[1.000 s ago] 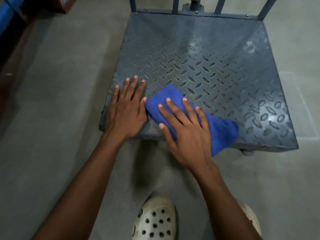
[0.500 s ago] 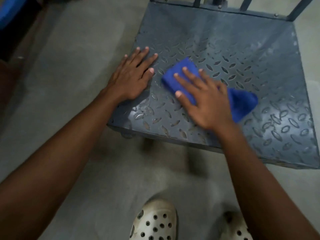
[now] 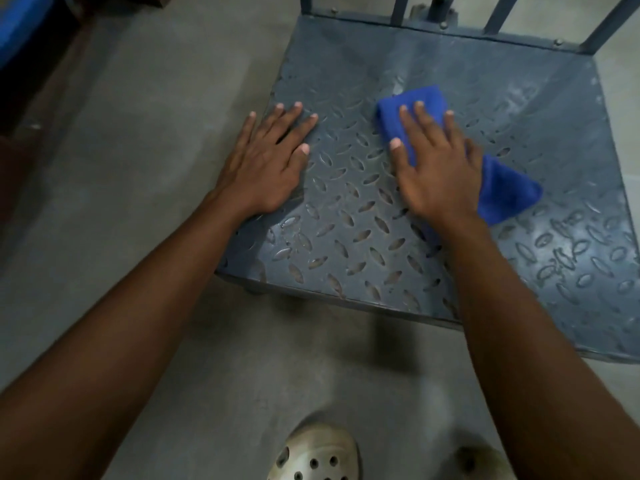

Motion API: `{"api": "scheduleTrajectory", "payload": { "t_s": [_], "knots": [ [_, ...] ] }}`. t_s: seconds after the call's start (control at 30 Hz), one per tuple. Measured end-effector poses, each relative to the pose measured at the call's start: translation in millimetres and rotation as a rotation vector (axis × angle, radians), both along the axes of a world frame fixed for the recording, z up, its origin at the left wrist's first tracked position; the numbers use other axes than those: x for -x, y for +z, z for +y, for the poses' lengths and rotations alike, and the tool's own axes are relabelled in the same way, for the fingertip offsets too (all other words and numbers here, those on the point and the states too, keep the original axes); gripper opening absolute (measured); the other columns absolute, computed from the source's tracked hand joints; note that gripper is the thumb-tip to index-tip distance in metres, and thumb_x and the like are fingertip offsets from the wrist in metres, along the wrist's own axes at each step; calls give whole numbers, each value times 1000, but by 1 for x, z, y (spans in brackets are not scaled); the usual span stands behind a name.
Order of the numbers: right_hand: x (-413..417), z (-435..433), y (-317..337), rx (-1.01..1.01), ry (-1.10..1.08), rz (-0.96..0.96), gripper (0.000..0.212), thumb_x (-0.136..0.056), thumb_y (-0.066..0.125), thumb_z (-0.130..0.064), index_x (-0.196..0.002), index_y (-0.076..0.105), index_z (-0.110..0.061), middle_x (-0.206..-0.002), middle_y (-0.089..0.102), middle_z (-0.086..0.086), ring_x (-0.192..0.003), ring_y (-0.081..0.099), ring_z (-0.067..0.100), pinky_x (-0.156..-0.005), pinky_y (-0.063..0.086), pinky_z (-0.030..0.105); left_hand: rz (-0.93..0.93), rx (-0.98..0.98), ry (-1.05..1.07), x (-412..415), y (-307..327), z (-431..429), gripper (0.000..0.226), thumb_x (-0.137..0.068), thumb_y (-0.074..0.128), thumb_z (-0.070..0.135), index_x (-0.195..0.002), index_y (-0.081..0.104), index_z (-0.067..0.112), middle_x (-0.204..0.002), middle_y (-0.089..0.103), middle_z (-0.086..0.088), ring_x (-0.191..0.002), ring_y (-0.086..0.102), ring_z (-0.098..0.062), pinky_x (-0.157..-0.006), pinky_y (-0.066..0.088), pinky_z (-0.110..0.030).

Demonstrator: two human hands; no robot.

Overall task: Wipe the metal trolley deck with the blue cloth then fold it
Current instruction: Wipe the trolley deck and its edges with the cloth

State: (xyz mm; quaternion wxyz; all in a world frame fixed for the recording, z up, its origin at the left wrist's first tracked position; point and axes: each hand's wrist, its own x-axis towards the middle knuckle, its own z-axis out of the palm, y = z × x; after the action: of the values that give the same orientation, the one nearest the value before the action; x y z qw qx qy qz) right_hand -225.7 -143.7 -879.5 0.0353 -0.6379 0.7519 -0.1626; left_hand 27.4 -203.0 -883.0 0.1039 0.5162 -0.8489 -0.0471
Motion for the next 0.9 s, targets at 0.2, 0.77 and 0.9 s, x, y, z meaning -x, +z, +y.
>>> {"api": "scheduleTrajectory", "payload": {
  "t_s": [0.2, 0.77, 0.9],
  "knots": [
    [-27, 59, -6, -65, 464, 126, 58, -111, 18, -59, -167, 19, -45, -176, 17, -20, -166, 7, 19, -129, 15, 52, 58, -10, -57, 5, -15, 23, 64, -108, 20, 38, -166, 31, 16, -175, 25, -4, -164, 19, -24, -133, 5, -43],
    [-29, -10, -21, -103, 129, 15, 54, -111, 28, -55, -165, 26, -49, -176, 21, -17, -165, 12, 24, -130, 12, 55, -3, -94, 217, 17, -29, 159, 71, -110, 12, 48, -170, 11, 11, -179, 5, -6, -166, -1, -18, -135, 3, -41],
    [-68, -23, -20, -108, 630, 69, 52, -110, 31, -55, -162, 28, -54, -173, 23, -23, -165, 14, 20, -128, 14, 51, 8, -82, 241, 18, -31, 169, 72, -109, 15, 49, -170, 13, 10, -178, 8, -8, -165, 1, -18, -135, 2, -39]
  ]
}}
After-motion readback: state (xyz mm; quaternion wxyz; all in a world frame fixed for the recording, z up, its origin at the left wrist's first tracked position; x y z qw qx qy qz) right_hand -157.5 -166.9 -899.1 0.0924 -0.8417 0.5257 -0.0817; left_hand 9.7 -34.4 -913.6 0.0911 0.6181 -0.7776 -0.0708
